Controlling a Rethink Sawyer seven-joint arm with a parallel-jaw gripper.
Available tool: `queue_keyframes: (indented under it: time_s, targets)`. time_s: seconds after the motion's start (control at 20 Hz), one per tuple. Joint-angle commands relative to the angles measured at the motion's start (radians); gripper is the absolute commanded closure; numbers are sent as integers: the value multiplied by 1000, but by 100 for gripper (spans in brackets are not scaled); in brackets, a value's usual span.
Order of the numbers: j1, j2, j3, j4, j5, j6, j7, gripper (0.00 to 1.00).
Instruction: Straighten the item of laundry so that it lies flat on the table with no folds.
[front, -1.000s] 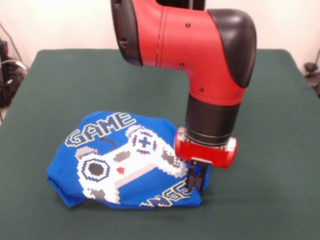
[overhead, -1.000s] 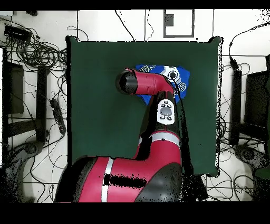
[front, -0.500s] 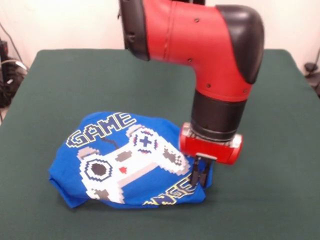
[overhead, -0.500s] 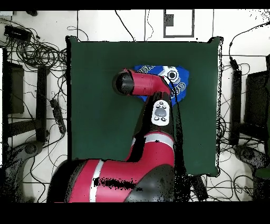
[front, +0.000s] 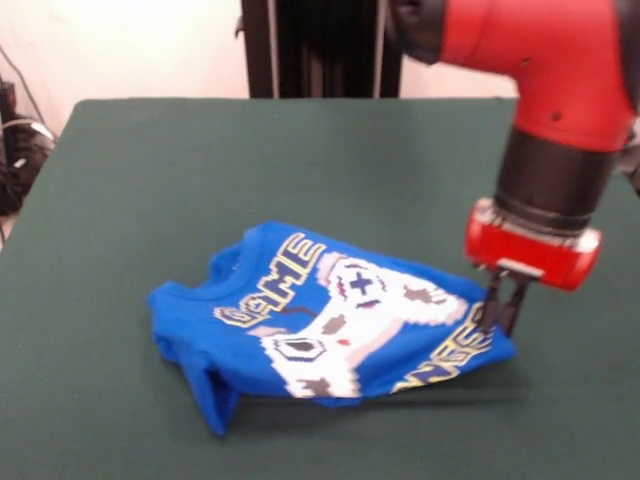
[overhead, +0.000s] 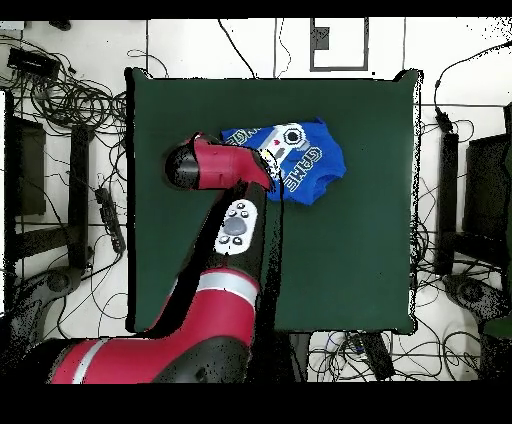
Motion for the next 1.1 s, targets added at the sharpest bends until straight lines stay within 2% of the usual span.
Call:
queue_keyframes:
  time_s: [0.05, 0.3, 0.65, 0.8, 1.1]
  targets:
    - [93, -34, -37, 120, 117, 173, 388, 100]
    - [118, -50, -55, 122, 144, 234, 426, 100]
    - [114, -62, -29, 145, 161, 217, 442, 100]
    - [113, -62, -14, 161, 189, 194, 466, 100]
    - [152, -52, -38, 162, 257, 240, 558, 100]
